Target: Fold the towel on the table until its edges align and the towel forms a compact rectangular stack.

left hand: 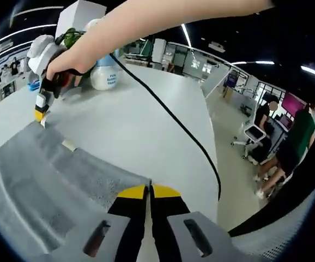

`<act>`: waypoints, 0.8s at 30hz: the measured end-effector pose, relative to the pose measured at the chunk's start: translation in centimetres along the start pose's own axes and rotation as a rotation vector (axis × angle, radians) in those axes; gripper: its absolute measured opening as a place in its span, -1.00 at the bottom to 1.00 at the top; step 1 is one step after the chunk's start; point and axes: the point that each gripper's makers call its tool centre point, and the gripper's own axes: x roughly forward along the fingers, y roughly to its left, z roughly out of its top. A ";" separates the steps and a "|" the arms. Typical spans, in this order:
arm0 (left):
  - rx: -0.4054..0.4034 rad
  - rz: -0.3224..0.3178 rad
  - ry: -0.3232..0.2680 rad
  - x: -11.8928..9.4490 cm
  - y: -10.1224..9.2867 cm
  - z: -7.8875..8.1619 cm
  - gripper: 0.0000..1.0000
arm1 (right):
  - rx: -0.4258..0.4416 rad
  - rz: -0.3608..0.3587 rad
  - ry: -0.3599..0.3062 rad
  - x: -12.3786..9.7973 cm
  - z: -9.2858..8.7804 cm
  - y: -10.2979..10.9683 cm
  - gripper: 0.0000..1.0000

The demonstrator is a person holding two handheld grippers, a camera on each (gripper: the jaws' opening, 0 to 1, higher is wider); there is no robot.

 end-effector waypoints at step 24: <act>0.012 -0.200 -0.033 -0.5 -5.3 5.4 -0.98 | -0.001 -0.002 0.020 -2.5 -2.3 0.6 -0.94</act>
